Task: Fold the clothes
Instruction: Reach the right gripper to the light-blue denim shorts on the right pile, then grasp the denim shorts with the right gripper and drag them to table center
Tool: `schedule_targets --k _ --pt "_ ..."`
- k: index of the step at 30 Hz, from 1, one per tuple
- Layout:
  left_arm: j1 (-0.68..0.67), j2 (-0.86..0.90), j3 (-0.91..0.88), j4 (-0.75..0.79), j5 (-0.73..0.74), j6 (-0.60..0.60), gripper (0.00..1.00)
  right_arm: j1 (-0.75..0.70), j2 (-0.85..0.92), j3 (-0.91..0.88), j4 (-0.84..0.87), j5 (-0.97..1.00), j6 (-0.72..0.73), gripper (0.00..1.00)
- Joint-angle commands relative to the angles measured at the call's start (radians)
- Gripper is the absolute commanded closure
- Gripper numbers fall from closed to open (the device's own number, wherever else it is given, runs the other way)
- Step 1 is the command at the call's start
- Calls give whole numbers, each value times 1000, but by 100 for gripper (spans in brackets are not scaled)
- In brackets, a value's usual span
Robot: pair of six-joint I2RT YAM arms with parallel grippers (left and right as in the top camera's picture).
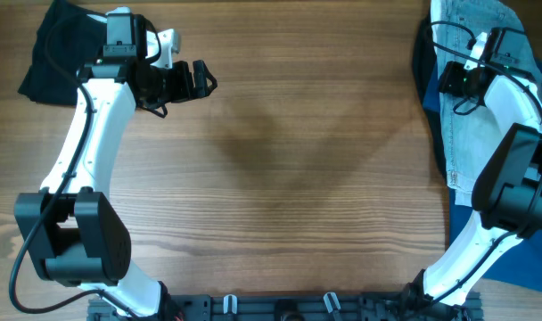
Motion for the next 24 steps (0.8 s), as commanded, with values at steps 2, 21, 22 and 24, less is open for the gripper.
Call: schedule_targets --k 2,21,22,24 --pt "-4 0 19 6 16 -6 0 -12 26 14 -2 24 0 42" --pt "-3 0 19 8 16 -6 0 -19 43 15 -6 32 2 96" --pt "-3 0 19 8 16 -6 2 -19 30 15 -10 27 0 96" --pt "0 -3 19 21 16 -6 1 -18 -15 16 -21 -13 -2 96"
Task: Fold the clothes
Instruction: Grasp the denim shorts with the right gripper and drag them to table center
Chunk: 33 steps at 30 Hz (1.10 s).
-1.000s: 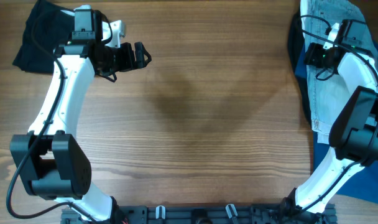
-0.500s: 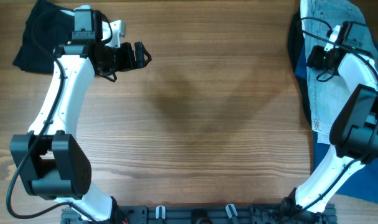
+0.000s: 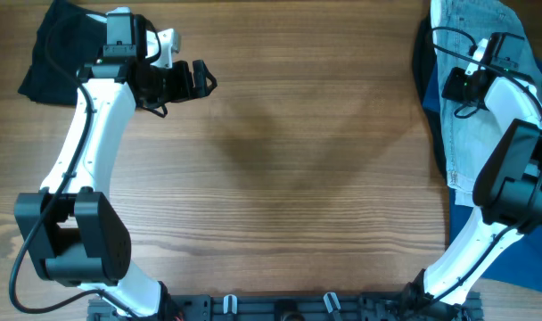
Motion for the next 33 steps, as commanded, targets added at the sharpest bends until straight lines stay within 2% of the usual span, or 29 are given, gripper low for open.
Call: schedule_targets --k 1,5,9,15,18,22,23,24,25,26,27,28,33 --pt "3 -7 21 20 16 -6 0 -1 -99 15 -36 -92 -23 96" --pt "63 -53 69 16 16 -12 0 47 -268 15 -140 -344 -26 96" --pt "169 -112 125 13 16 -41 0 229 -366 15 -181 -379 -18 96" --pt "281 -136 126 -22 16 -39 0 628 -352 15 -114 -377 64 96" --pt "293 -133 126 -21 11 -24 0 811 -331 15 -47 -375 108 96" --pt "292 -133 126 -21 -13 -24 0 985 -293 15 -36 -375 108 93" --pt "292 -133 126 -21 -15 -24 0 1009 -286 15 -38 -375 106 77" --pt "292 -133 126 -21 -14 -24 0 1025 -286 15 -41 -376 105 53" --pt "292 -132 126 -21 -14 -23 0 1035 -288 16 -44 -377 106 24" --pt "292 -131 126 -21 -14 -13 0 1031 -298 16 -44 -379 111 13" --pt "291 -130 126 -21 -14 3 0 1014 -314 18 -46 -379 135 5" --pt "291 -130 126 -21 -14 7 0 986 -336 19 -53 -379 147 1" --pt "218 -108 126 2 -15 106 0 741 -443 22 -119 -375 138 0"
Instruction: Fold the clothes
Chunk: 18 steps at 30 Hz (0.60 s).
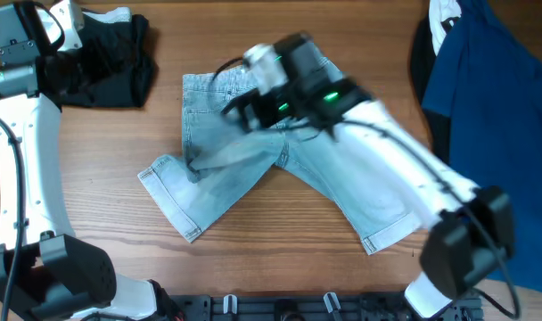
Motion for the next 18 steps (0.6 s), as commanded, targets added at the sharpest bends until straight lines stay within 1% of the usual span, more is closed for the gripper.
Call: schedule_targets --k 1,3,6,10,13,18 --pt "-103 45 10 23 -20 123 0 -201 -105 21 -50 -5 -13 0" --pt "-167 89 10 24 -77 152 0 -286 -105 21 -109 -5 -39 0" --pt "-256 190 10 27 -186 174 0 -367 -102 21 -167 -4 -82 0" --pt "-289 345 10 75 -297 174 0 -417 -102 21 -197 24 -166 0" --pt "-285 414 10 116 -306 174 0 -417 -101 21 -230 77 -177 0" --pt "-285 480 10 175 -306 174 0 -417 -99 21 -237 79 -187 0"
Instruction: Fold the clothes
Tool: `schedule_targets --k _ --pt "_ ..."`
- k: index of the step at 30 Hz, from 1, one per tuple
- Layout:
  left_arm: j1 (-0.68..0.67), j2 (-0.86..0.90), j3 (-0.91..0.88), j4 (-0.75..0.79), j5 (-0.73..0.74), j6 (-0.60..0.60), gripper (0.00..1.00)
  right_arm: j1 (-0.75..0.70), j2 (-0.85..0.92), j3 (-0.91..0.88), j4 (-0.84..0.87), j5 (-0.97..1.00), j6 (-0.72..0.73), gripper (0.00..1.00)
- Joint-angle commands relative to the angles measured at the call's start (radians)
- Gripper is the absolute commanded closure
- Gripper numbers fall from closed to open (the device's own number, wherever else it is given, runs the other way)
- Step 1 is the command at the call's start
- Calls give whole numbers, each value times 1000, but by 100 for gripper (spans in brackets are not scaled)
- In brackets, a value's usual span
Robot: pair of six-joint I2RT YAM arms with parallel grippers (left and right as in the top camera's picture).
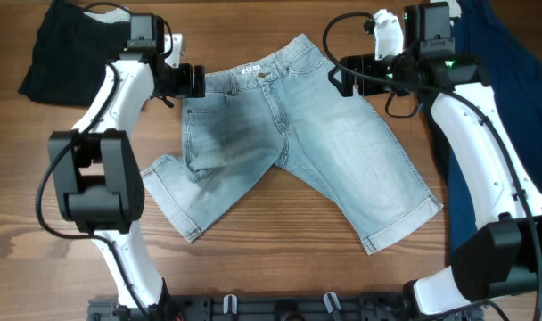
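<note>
Light blue denim shorts (293, 143) lie flat in the overhead view. Their waistband (264, 71) is toward the far edge and the two legs splay toward me, one to the lower left (177, 201) and one to the lower right (391, 209). My left gripper (196, 80) sits at the waistband's left corner, touching the cloth. At the right corner is my right gripper (339, 77). From above I cannot make out how the jaws of either stand.
A black garment (61, 45) lies bunched at the far left corner behind the left arm. A dark blue garment (512, 169) covers the right edge of the table, partly under the right arm. Bare wood shows along the front.
The right arm was stretched across the shorts' waistband and the left gripper was at the far left by the black garment. Now each gripper is at one waistband corner, and the shorts lie spread further back.
At the two oldest moments the table's middle was bare. The shorts lay on the pile at the right under my right gripper, and my left gripper hung near the black garment. Then the shorts lay mid-table under the right arm. Now they are spread flat between both grippers.
</note>
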Motion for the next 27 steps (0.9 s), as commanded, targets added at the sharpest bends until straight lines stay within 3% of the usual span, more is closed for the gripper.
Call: schedule_targets --k 1,3,9,14,20,22,23,26,27 --pt "2 48 8 38 -20 23 2 0 -3 10 0 22 -24 0" --pt "2 71 8 53 -20 22 12 0 -2 10 10 23 -24 0" --pt "-3 87 8 79 -20 23 17 0 0 10 20 23 -23 0" --pt "-17 96 8 104 -13 23 32 -1 7 3 25 32 -21 0" --pt "-33 136 8 103 -13 22 34 0 7 3 26 52 -22 0" --pt "-34 150 8 104 -14 14 44 -1 7 3 26 52 -22 0" --pt "-34 154 8 108 -14 2 56 -1 7 3 26 52 -22 0" --pt "-33 154 8 127 -21 -18 77 0 7 3 26 52 -21 0" --pt "-33 154 8 138 -21 -19 91 -1 7 3 26 52 -21 0"
